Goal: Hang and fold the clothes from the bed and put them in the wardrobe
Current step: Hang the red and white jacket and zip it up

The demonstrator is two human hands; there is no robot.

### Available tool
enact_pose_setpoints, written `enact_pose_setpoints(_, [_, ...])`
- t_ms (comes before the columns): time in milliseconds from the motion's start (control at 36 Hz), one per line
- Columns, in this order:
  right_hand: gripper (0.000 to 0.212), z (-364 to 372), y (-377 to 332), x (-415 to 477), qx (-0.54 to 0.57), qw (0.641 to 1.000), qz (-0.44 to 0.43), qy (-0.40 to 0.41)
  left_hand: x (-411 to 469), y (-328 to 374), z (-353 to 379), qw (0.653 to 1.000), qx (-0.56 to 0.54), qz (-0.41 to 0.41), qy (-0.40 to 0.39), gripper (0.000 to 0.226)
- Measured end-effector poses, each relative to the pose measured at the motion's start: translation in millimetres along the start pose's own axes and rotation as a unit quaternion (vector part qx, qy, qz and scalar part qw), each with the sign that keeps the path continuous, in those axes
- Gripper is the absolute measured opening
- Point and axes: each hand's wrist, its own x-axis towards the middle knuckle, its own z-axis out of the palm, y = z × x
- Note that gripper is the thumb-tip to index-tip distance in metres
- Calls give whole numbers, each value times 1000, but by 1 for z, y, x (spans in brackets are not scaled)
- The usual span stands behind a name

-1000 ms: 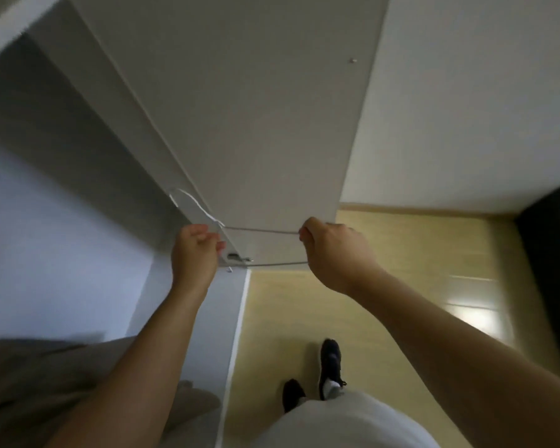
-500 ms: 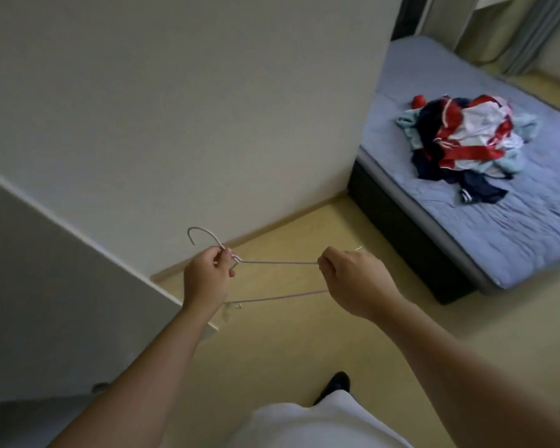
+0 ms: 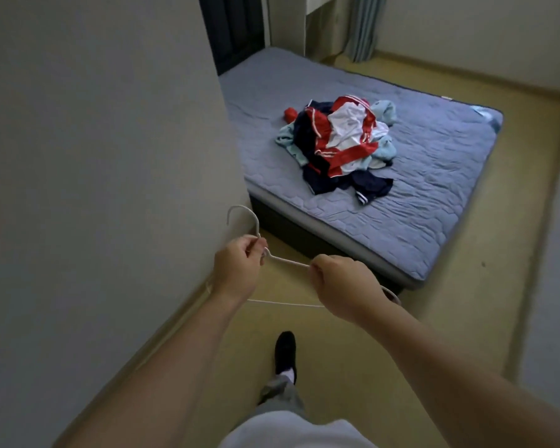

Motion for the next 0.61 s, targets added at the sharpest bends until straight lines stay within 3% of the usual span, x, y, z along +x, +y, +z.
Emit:
enact_pose_setpoints(222, [17, -26, 56, 119, 86, 987, 136, -11, 150, 49, 78, 981, 28, 116, -155, 25])
enact_pose_setpoints(361, [25, -46, 96, 181, 141, 970, 196, -6, 231, 86, 119, 955, 57, 190, -221, 21])
enact_pose_setpoints(611, [31, -42, 195, 285, 256, 926, 277, 14, 348, 135, 215, 928, 84, 239, -275, 11])
